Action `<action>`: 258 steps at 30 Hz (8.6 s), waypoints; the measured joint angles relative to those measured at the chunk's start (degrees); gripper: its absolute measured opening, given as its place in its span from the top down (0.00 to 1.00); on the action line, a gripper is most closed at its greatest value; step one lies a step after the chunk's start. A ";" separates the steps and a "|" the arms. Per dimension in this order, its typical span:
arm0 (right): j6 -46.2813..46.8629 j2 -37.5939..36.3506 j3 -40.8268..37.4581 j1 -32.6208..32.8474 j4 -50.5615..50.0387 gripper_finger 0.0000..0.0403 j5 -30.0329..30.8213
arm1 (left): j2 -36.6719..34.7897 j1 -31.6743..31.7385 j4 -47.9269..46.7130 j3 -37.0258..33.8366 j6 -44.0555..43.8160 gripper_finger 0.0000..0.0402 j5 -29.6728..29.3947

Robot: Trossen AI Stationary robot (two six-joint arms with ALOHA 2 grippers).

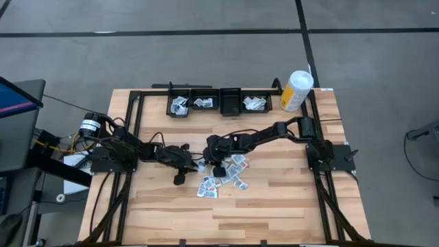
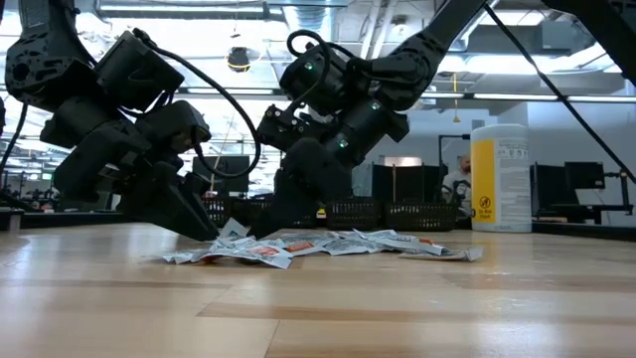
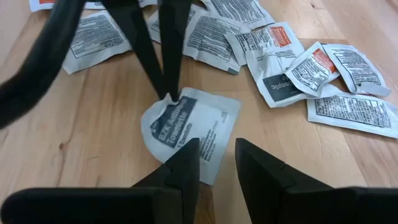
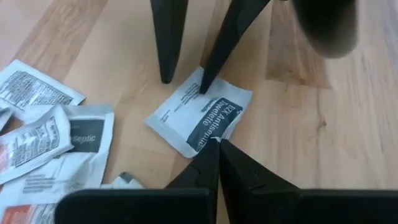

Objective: Pick & Place First Aid Supplies
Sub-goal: Put the black towelette pack into the middle left black bin

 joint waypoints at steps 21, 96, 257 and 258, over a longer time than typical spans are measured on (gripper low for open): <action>-0.98 -7.96 -0.09 -3.94 -7.84 1.00 0.29 | -9.43 -0.92 -0.26 0.56 -1.43 0.74 0.27; 6.42 -8.11 0.28 -32.41 11.69 0.76 0.37 | -14.47 -1.07 -5.31 0.52 1.75 0.72 -11.76; 16.45 -19.35 -19.71 -10.92 26.44 1.00 -29.90 | -14.51 -3.12 0.52 0.52 9.30 0.72 -14.57; 16.45 -19.35 -19.71 -10.92 26.43 1.00 -29.88 | -14.51 -3.47 2.07 0.52 11.07 0.72 -14.44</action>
